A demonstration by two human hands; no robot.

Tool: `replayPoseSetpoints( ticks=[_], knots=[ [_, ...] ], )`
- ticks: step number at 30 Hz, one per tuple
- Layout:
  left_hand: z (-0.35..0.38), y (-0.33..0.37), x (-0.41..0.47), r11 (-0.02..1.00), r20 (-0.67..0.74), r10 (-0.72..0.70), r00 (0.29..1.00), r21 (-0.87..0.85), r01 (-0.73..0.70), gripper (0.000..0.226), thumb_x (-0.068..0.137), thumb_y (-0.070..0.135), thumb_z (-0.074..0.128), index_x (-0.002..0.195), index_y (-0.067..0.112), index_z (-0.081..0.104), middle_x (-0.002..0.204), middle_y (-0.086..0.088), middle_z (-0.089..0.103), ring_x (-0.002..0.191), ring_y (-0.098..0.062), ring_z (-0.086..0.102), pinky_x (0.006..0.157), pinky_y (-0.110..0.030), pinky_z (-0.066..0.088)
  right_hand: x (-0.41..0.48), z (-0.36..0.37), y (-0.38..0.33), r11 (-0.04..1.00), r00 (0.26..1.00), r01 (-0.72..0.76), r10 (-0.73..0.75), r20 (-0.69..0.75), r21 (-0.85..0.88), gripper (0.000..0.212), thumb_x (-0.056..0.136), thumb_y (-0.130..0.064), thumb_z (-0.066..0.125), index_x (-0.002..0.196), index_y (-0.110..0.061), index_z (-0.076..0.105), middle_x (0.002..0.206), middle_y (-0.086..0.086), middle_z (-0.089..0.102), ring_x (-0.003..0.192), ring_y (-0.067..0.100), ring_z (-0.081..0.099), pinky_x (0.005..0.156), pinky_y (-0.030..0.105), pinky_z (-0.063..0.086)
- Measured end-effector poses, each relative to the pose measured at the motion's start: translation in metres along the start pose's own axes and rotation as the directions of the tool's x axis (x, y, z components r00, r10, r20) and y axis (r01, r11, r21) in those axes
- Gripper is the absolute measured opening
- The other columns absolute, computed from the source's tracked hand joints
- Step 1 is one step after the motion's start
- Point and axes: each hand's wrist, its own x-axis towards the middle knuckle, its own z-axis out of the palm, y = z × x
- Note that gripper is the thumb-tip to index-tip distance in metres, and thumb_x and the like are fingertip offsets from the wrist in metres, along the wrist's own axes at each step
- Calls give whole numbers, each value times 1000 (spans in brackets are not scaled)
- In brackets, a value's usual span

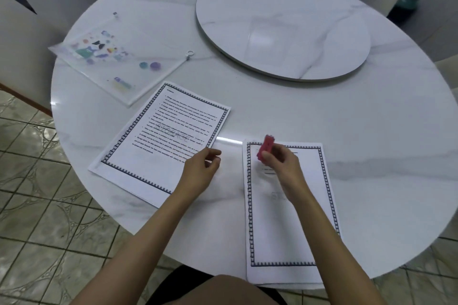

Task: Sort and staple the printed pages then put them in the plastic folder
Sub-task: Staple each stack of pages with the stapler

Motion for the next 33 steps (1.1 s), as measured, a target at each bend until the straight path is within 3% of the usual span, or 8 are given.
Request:
replayPoseSetpoints(
  ticks=[6, 11, 16, 19, 21, 27, 29, 33],
  knots=[
    [34, 17, 4, 992, 49, -105, 993, -69, 109, 27, 97, 24, 43, 116, 10, 56, 108, -7, 63, 89, -20, 60, 83, -32, 49, 6, -34, 20, 986, 1000, -24, 25, -4, 166, 28, 89, -11, 59, 117, -6, 56, 109, 8, 65, 101, 16, 63, 83, 19, 53],
    [60, 31, 9, 936, 146, -265, 953, -197, 291, 43, 95, 35, 43, 132, 12, 44, 126, -5, 54, 111, -23, 55, 99, -41, 45, 11, -42, 36, 975, 998, -60, 53, 36, 212, 25, 89, -9, 59, 113, -10, 56, 110, 8, 64, 104, 20, 62, 89, 24, 51],
    [72, 34, 20, 872, 183, -353, 917, -290, 394, 53, 87, 38, 46, 128, 4, 45, 120, -10, 61, 98, -23, 63, 83, -34, 52, 13, -50, 46, 961, 995, -84, 64, 83, 265, 22, 88, -8, 59, 110, -13, 57, 109, 8, 65, 102, 17, 63, 90, 26, 50],
    [75, 42, 21, 880, 179, -330, 927, -298, 371, 21, 94, 19, 43, 97, 4, 57, 91, -10, 63, 78, -23, 59, 67, -26, 49, 14, -52, 48, 955, 992, -90, 60, 110, 284, 22, 89, -8, 58, 110, -11, 57, 108, 8, 65, 100, 16, 63, 90, 25, 50],
    [76, 45, 22, 886, 179, -318, 931, -293, 359, 21, 95, 14, 42, 83, 10, 58, 83, -10, 63, 73, -24, 58, 64, -26, 49, 15, -53, 49, 952, 991, -94, 59, 124, 293, 23, 88, -8, 58, 111, -11, 57, 109, 9, 65, 101, 17, 63, 91, 26, 49],
    [87, 40, 23, 926, 78, -248, 966, -274, 260, 12, 93, 19, 51, 92, 14, 62, 93, -6, 67, 88, -24, 64, 86, -39, 53, 17, -56, 53, 937, 987, -97, 46, 157, 337, 22, 85, -13, 61, 107, -15, 58, 113, 12, 64, 110, 25, 61, 97, 30, 48],
    [91, 36, 21, 961, -22, -194, 981, -204, 186, 12, 91, 20, 54, 95, 13, 63, 90, -1, 65, 88, -20, 62, 83, -35, 52, 17, -58, 52, 916, 983, -115, 51, 174, 384, 39, 74, -30, 73, 107, -13, 60, 111, 11, 66, 107, 25, 63, 93, 29, 50],
    [94, 35, 14, 992, -140, -70, 988, -116, 54, 11, 90, 20, 56, 95, 15, 64, 86, 8, 64, 79, -6, 59, 64, -7, 43, 21, -65, 45, 911, 977, -136, 59, 204, 389, 82, 46, -56, 86, 111, -10, 61, 107, 5, 69, 106, 22, 64, 90, 26, 51]
  ],
)
